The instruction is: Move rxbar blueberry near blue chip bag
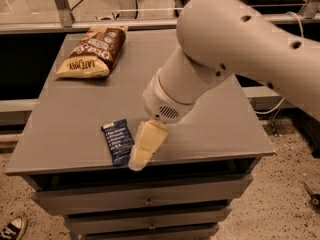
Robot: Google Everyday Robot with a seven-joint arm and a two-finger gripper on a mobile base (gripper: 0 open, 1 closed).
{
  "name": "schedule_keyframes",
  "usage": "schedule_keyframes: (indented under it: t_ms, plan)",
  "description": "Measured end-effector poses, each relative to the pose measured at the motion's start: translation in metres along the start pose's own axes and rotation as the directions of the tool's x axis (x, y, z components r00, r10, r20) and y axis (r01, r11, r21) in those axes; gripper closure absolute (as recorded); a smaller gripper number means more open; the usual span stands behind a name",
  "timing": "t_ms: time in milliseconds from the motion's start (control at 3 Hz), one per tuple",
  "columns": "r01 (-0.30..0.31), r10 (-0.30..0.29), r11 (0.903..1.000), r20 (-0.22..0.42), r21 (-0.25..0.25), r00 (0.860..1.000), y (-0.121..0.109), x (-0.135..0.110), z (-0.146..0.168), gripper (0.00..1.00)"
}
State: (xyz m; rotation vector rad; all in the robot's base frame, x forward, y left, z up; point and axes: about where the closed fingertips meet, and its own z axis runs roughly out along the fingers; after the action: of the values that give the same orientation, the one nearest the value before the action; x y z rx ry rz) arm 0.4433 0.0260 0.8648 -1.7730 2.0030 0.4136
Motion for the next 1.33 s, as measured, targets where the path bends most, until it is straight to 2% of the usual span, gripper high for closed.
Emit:
schedule_keyframes:
  t_ms: [333, 667, 1333]
  plan:
    - [-0.014, 0.014, 0.9998, 0.055, -0.016, 0.998, 0.009, -0.025, 0.037, 0.0]
    - [-0.038, 0.039, 0.999, 0.087, -0.023, 0.995, 0.015, -0.039, 0.06, 0.16]
    - [-0.074, 0.075, 0.9972, 0.103, -0.014, 0.992, 0.02, -0.041, 0.074, 0.62]
